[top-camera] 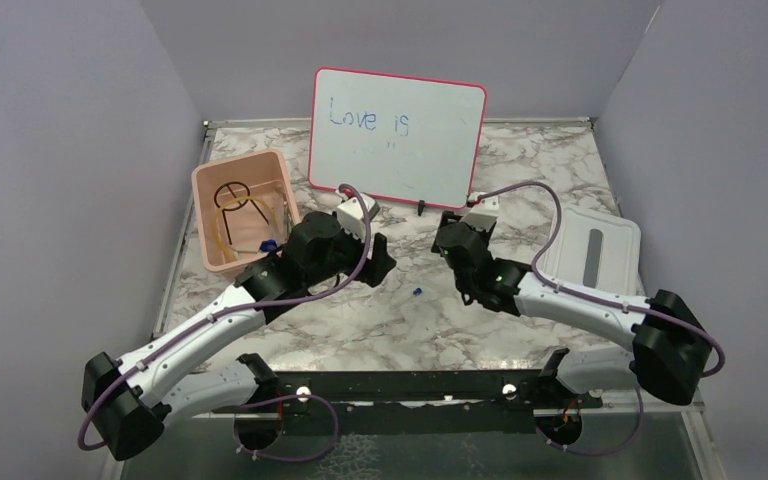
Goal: Organize the chemistry lab equipment
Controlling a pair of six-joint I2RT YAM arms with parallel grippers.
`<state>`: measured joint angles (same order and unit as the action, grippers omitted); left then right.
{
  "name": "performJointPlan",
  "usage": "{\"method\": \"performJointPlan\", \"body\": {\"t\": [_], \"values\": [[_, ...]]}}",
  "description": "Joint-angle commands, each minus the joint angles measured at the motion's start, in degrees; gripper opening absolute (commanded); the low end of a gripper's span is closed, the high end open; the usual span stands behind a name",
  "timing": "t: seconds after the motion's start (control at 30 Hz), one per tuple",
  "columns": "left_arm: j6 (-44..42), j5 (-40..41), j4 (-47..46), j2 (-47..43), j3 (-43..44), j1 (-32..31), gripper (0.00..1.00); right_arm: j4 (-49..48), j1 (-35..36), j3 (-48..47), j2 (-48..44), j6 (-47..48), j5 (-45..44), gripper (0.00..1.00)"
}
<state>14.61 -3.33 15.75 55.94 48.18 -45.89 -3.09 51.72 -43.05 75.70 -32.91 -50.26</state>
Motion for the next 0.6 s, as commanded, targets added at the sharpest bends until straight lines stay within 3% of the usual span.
{"method": "performJointPlan", "body": {"t": [0.0, 0.13, 0.3, 0.57], "values": [[0.8, -0.4, -2.1, 2.9, -1.2, -0.3, 0.73, 12.1, -1.1, -1.9, -4.4, -5.8, 5.8, 0.62], [2.1, -4.5, -2.5, 8.3, -1.2, -0.3, 0.71, 17.2, -2.6, -1.2, -8.0, -9.6, 12.0, 0.62], [4.2, -12.5, -4.3, 16.9, -1.6, -0.7, 0.54, 18.4, -3.4, 3.4, -12.7, -14.5, 20.2, 0.56], [3.9, -10.5, -4.8, 27.7, -0.9, -5.0, 0.51, 18.1, -3.5, 11.1, -18.4, -19.3, 26.1, 0.52]]}}
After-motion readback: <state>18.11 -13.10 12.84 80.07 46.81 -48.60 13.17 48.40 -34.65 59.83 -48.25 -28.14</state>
